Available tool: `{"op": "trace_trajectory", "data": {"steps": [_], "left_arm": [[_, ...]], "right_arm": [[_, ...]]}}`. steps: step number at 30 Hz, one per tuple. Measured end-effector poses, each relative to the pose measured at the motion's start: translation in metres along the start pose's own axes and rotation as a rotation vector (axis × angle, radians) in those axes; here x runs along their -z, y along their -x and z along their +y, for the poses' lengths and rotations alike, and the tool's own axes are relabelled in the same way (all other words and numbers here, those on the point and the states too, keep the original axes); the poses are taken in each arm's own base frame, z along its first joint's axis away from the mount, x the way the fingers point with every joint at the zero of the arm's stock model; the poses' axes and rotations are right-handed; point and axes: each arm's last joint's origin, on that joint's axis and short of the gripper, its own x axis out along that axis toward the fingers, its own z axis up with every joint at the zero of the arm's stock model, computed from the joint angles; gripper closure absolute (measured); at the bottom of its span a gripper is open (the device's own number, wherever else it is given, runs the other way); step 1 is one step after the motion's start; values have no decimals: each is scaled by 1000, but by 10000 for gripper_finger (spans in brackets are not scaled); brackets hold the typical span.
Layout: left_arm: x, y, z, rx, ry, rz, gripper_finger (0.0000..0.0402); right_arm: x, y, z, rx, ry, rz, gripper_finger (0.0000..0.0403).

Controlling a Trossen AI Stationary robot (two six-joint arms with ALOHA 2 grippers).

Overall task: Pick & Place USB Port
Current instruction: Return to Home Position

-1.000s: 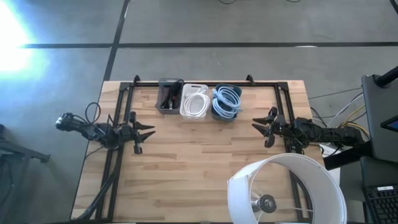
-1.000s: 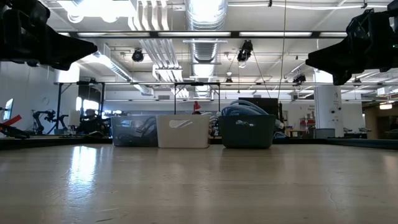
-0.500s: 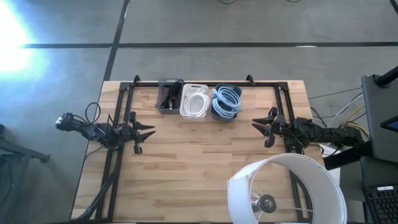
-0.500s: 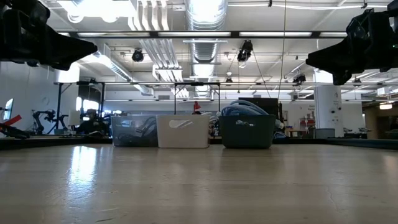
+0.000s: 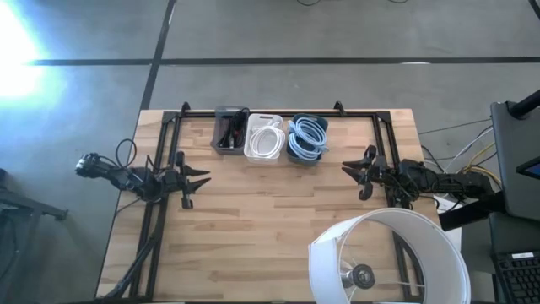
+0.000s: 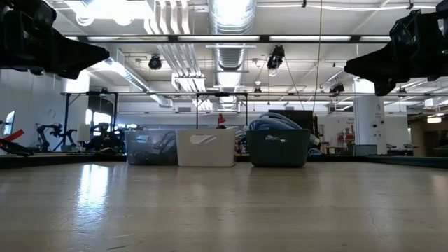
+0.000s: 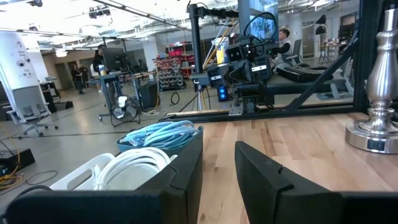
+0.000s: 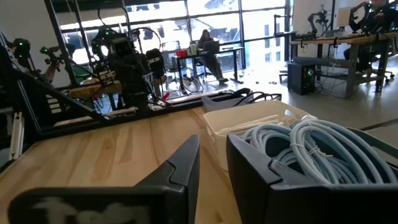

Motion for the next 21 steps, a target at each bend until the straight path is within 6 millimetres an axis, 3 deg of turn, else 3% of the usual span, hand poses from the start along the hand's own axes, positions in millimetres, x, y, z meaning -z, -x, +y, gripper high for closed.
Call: {"op": "trace_trajectory", "data": {"steps": [21], "left_arm": [[0,0,0,1,0,0,305]], "right_arm": [[0,0,0,0,0,0,312]]}}
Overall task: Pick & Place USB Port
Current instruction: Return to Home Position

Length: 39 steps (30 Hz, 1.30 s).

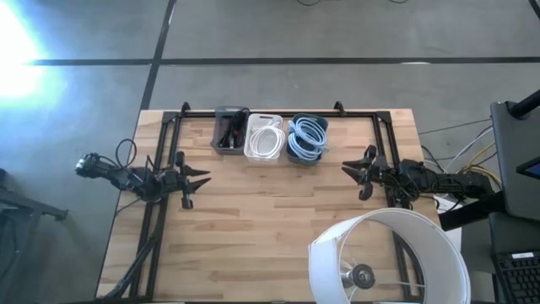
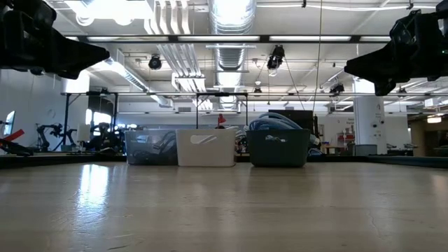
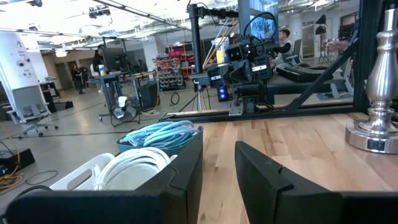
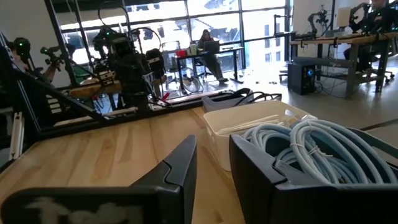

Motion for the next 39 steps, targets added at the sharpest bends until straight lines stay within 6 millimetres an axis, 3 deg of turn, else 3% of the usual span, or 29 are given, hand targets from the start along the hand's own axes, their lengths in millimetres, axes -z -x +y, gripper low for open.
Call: {"op": "trace_trajectory", "data": {"steps": [14,31,39], "left_arm": [[0,0,0,0,0,0,305],[0,0,0,0,0,0,305],[0,0,0,-1,0,0,305]], "right_arm": [[0,0,0,0,0,0,335],[0,0,0,0,0,0,312],[0,0,0,0,0,0,321]]}}
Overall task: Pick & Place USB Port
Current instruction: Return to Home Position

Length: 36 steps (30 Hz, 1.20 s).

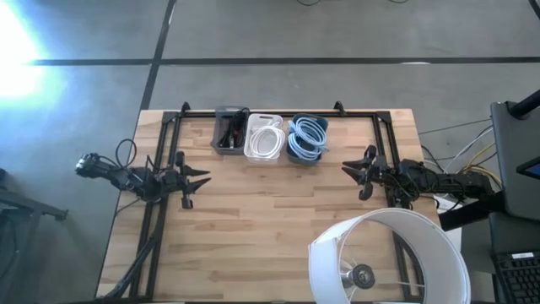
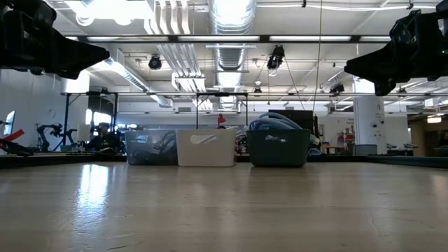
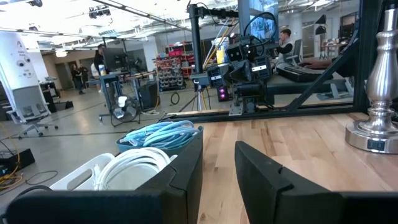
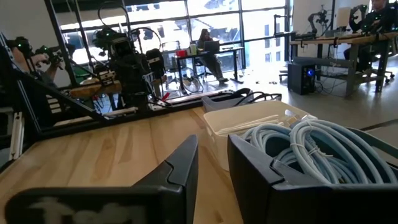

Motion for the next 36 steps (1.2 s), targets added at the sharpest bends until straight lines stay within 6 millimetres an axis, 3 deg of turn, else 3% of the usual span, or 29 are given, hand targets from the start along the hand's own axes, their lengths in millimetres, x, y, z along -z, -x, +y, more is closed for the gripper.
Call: {"op": "trace_trajectory", "data": {"steps": [9,27,36], "left_arm": [[0,0,0,0,0,0,305],[0,0,0,0,0,0,305],[0,0,0,0,0,0,305]], "right_arm": [[0,0,0,0,0,0,335],[0,0,0,0,0,0,311],[0,0,0,0,0,0,327]]}}
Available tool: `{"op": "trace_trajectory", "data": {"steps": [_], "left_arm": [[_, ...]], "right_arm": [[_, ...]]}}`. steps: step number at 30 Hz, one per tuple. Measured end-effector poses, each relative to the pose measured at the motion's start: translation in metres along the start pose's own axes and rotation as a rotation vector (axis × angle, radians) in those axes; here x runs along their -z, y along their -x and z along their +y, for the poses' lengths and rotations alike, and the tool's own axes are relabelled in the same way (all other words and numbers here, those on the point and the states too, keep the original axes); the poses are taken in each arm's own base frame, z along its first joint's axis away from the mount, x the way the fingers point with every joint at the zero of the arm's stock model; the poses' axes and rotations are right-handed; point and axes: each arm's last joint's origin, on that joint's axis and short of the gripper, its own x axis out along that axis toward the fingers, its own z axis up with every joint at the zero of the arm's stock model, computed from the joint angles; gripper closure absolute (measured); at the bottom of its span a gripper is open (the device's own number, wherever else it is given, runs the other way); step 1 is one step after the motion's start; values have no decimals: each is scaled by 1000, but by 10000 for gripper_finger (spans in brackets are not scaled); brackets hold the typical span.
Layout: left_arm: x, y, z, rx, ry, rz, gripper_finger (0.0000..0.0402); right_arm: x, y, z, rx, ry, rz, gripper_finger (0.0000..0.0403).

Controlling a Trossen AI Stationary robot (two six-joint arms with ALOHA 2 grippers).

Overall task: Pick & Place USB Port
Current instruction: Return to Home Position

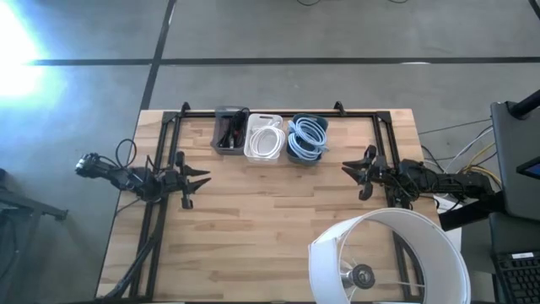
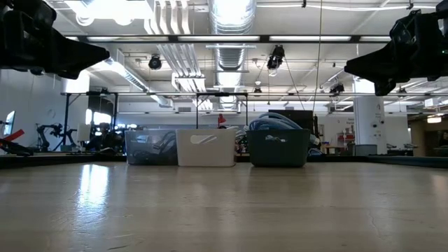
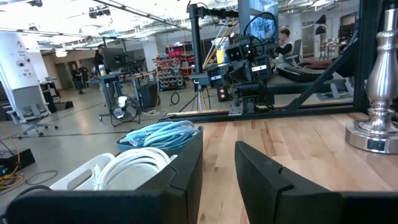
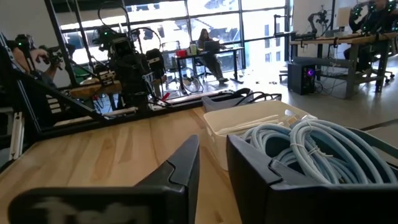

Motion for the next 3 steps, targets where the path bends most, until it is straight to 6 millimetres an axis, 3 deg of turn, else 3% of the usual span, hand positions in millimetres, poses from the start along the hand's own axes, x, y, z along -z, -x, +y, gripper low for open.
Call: {"op": "trace_trajectory", "data": {"steps": [3], "left_arm": [[0,0,0,0,0,0,305]], "right_arm": [[0,0,0,0,0,0,332]]}}
